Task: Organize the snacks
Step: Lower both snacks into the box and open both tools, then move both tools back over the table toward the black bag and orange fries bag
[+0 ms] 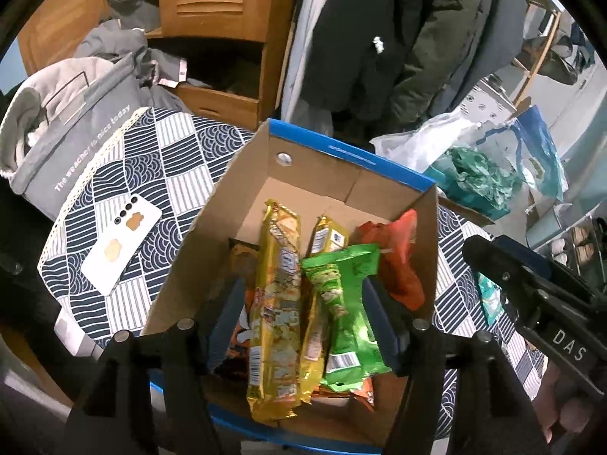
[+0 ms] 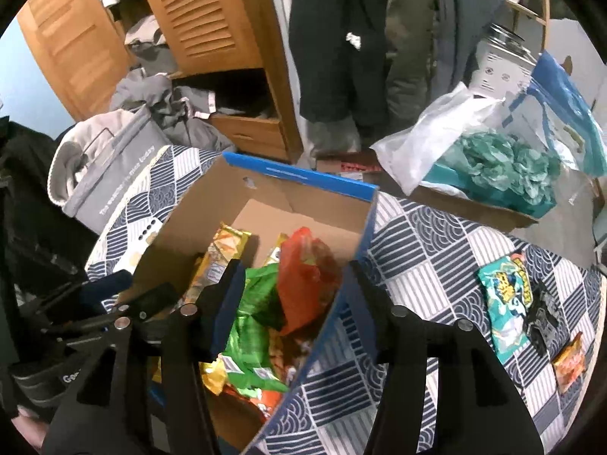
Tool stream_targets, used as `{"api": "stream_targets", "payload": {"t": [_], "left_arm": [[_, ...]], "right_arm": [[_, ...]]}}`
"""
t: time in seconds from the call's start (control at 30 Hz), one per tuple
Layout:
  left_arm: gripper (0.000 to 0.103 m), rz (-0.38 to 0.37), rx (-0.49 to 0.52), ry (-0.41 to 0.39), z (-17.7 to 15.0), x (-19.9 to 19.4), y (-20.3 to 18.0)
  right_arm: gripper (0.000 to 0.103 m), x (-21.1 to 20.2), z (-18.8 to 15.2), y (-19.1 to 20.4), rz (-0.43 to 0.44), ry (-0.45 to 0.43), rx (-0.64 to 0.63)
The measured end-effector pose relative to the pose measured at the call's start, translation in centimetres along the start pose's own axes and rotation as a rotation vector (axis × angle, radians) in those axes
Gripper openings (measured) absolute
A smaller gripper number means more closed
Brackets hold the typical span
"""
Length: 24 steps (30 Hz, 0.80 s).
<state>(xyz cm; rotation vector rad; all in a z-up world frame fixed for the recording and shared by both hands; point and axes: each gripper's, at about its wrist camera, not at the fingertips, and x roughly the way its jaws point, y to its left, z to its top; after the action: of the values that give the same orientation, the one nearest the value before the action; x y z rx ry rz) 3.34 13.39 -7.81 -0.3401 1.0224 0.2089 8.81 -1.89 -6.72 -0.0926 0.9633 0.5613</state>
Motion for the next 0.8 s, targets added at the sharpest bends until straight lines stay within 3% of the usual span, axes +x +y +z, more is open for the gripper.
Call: {"api": "stream_targets", "payload": {"t": [0.4,0.8], "left_arm": [[0.075,-0.027,0.08,-0.007,-0.5,-0.5,-4.6],[0.075,-0.062,0.175,0.002,-1.3,-0.6,-10.4]], "right_arm": [[0.07,-2.8,-1.3,-4.0,-0.064,-0.033,0.066],[0.071,-5.3,-3.9,-10.9,-0.153,-0.039,0.182]]}}
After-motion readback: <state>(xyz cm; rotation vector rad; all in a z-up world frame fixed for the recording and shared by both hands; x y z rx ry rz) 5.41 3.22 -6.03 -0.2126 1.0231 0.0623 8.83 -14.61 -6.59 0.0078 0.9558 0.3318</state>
